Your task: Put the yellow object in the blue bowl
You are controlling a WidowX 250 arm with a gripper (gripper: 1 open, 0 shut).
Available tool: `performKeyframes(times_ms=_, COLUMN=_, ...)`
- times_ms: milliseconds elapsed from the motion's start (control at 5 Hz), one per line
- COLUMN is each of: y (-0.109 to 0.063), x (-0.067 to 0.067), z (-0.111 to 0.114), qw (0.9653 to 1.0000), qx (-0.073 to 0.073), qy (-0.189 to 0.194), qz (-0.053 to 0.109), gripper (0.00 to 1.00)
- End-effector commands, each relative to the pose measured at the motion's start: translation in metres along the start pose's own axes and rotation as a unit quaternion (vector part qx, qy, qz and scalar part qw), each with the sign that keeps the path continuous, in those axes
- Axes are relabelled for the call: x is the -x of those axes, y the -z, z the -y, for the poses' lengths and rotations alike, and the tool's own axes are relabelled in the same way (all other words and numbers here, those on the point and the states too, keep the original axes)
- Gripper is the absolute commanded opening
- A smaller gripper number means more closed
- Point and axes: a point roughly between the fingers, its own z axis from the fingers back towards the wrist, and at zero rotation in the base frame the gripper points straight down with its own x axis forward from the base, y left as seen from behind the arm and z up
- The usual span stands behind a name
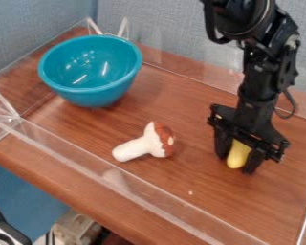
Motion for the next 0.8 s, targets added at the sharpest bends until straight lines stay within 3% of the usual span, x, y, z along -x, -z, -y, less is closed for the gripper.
performKeyframes(times_ms=0, y=-0.014, x=-0.003, z=-0.015, qw=0.9993, qx=-0.003, qy=-0.022, qz=0.03, gripper=0.0)
performKeyframes(times_ms=200, y=-0.031, x=-0.002, z=-0.033, qw=0.9974, qx=-0.008, qy=-0.048, qz=0.053, gripper=0.0)
performKeyframes(times_ms=400, y=-0.046, x=-0.013, z=-0.067, qw=0.994, qx=-0.012, qy=-0.073, qz=0.081, gripper=0.0)
performKeyframes(times_ms=600, y=-0.077, x=-0.042, z=-0.079, qw=0.9907, qx=-0.013, qy=-0.072, qz=0.115, gripper=0.0)
